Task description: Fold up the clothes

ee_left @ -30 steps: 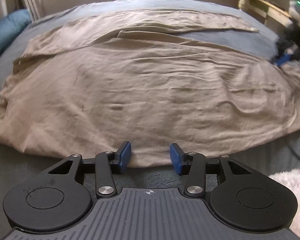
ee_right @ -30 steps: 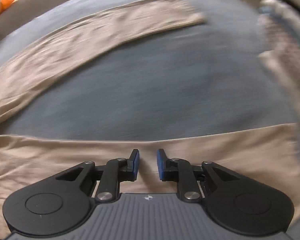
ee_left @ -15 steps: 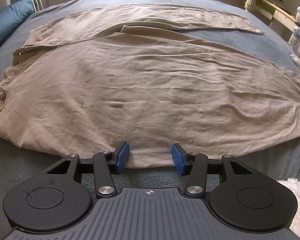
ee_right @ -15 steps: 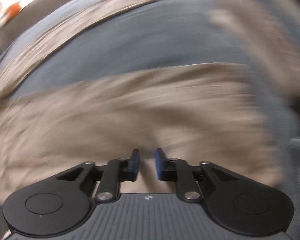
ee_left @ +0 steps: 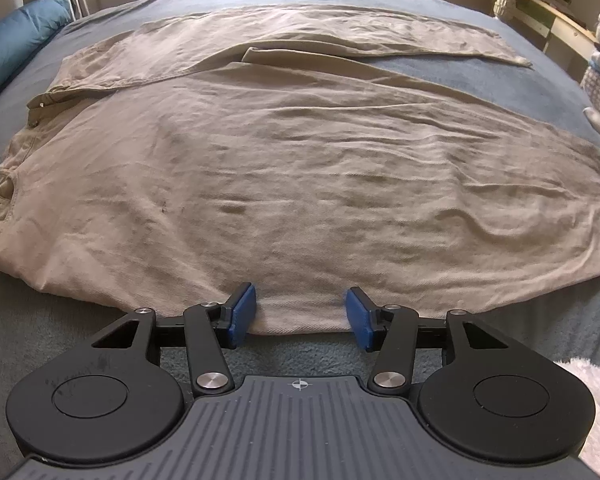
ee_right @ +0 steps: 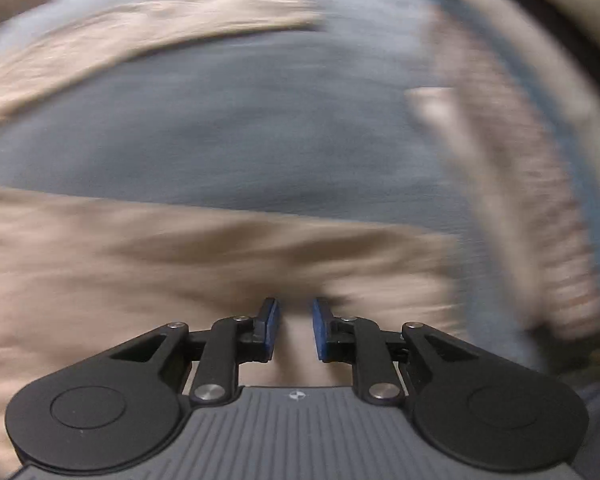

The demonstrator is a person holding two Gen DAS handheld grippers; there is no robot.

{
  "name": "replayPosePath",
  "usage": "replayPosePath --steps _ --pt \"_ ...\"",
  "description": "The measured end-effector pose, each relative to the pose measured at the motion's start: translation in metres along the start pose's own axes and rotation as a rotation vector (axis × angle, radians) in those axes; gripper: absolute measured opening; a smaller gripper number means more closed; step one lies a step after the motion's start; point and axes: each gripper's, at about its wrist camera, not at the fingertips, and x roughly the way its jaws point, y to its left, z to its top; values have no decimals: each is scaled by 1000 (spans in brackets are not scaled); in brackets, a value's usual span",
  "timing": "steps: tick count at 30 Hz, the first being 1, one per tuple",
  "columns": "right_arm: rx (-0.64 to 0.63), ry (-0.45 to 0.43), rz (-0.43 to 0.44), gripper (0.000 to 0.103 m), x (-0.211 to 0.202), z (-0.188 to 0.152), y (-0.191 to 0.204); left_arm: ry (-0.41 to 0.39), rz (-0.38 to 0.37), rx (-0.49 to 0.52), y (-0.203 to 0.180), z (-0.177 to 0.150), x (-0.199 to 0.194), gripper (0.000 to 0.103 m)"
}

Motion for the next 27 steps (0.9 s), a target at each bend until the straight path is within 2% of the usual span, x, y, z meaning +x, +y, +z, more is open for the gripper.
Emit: replayPosePath --steps 2,3,4,6,8,9,10,11,12,13,15,18,19,21,23,27 --pt "114 5 -121 22 -1 5 -27 3 0 -1 0 0 0 50" --pt "114 5 -176 22 -4 4 -33 3 0 -2 0 0 0 50" --pt "82 -3 -186 22 -10 0 -34 3 1 -3 0 0 1 51" --pt "-13 -28 -82 22 -25 -10 -23 1 0 -3 0 0 1 52" --pt "-125 -16 99 24 -38 -28 -3 -1 2 5 -1 -1 2 53" --pt "-178 -3 153 26 -41 -40 6 0 3 7 -2 -1 1 53" --pt "-230 17 162 27 -41 -53 12 1 3 10 -2 -1 1 53" --pt "-276 38 138 28 -38 -66 14 1 1 9 -1 0 1 54" --pt "-290 44 123 34 -38 -78 10 2 -2 9 -1 0 1 54" --pt "-260 30 119 38 -42 -87 0 1 -4 6 0 0 1 54" --pt "-188 55 81 40 -47 -99 -24 -4 -8 3 0 -1 0 54" --pt "-172 115 -30 39 -58 -106 -40 -11 -9 4 0 -3 0 54" --pt "-179 98 -36 39 -65 -103 -37 -12 -9 5 0 -4 -1 54" --pt "-183 22 17 39 -81 -93 -24 -12 -7 5 0 -4 -1 54" --pt "-181 -36 129 39 -88 -79 6 -9 -6 -1 0 -4 -2 54" --pt "-241 -66 325 39 -82 -66 82 -11 -1 11 -1 -7 -1 55"
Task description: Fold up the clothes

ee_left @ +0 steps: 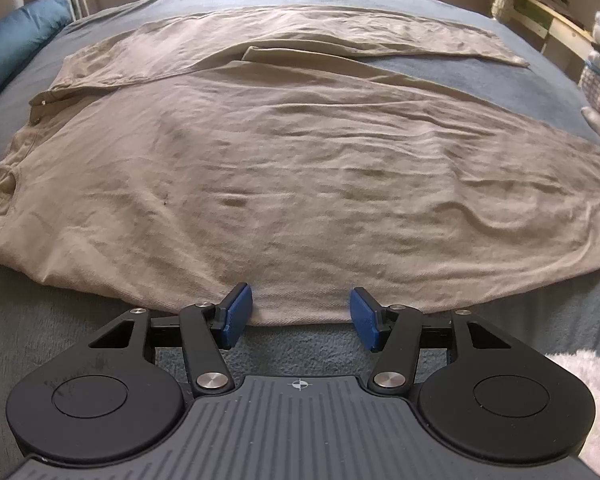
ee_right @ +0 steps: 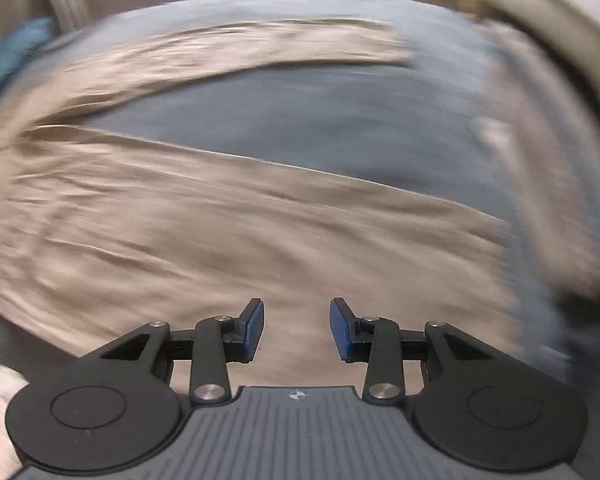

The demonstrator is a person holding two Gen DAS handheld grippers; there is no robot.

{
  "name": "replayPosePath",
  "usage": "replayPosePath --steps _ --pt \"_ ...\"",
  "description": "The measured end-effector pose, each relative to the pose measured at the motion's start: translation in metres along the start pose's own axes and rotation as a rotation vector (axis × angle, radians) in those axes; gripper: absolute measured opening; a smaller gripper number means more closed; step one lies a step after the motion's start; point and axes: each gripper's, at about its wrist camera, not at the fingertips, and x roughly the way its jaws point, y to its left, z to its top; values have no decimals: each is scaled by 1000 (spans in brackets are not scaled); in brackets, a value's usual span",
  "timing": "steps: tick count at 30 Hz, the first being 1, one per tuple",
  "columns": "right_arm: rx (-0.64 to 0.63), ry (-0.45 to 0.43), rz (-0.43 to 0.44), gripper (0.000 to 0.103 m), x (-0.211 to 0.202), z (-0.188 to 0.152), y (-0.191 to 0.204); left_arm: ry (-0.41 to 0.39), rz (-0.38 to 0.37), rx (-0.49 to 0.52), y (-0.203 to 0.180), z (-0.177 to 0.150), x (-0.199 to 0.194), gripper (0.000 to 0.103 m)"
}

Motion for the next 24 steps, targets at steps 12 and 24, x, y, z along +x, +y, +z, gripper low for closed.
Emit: replayPosePath --steps 12,24 --pt "-212 237 -36 39 14 -47 61 -54 -18 41 2 -11 -2 57" --pt "-432 -32 244 38 81 56 220 -71 -36 11 8 -20 -5 58"
